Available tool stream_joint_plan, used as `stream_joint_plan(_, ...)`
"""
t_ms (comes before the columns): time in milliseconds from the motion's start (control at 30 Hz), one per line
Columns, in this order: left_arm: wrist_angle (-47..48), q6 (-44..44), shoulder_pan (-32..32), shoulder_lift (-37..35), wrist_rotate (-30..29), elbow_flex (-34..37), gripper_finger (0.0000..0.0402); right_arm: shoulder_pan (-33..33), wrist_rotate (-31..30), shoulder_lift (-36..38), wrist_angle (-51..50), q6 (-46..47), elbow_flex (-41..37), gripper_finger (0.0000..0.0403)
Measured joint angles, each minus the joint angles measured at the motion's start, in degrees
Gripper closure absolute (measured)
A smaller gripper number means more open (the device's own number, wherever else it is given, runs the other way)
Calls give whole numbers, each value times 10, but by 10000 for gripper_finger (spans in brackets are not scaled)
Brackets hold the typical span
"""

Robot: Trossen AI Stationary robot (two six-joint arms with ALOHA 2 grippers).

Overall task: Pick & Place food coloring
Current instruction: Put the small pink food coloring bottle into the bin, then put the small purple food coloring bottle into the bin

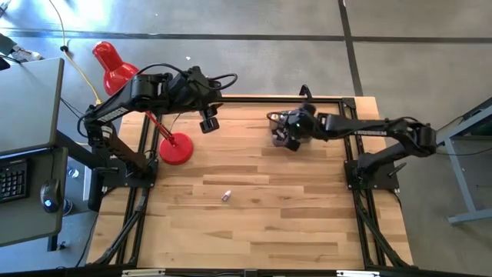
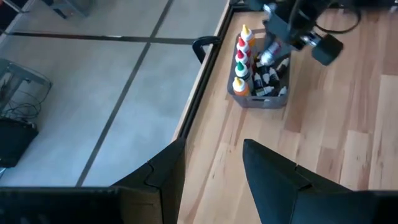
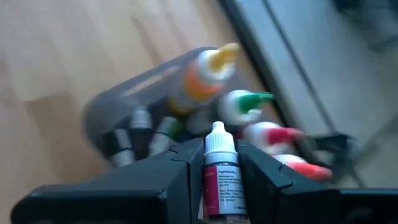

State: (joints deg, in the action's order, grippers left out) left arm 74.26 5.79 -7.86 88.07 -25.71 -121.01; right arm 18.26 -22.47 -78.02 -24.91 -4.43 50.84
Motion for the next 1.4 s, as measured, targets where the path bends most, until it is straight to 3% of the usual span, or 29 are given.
stream_joint_plan(100, 0, 4, 0, 0, 0, 0, 248, 10, 66, 14, 91, -29, -75, 321)
stream_joint_plan(200, -4, 4, 0, 0, -4, 0, 248, 15, 89, 16, 169, -53, -126, 320)
stream_joint_plan(433, -8, 5, 0, 0, -8, 0, 248, 18, 9, 17, 237, -76, -159, 282)
stream_joint_plan(633, -4, 0, 0, 0, -6, 0, 248, 15, 10, 16, 235, -85, -140, 246)
stream_joint_plan(767, 23, -45, 0, -1, 47, 12, 248, -7, 5, 17, 234, -81, -113, 241)
stream_joint_plan(867, 28, -70, 20, -2, 93, 68, 248, -34, -19, 17, 234, -84, -85, 245)
stream_joint_plan(1067, -29, -186, 104, -3, 89, 263, 248, -94, -94, 17, 228, -96, -42, 251)
stream_joint_plan(1167, -106, -289, 157, 4, 91, 371, 248, -114, -120, 17, 222, -95, -41, 251)
stream_joint_plan(1267, -193, -386, 194, 20, 135, 461, 248, -125, -131, 17, 204, -74, -42, 252)
stream_joint_plan(1400, -305, -469, 218, 44, 196, 533, 248, -135, -129, 17, 183, 41, -42, 251)
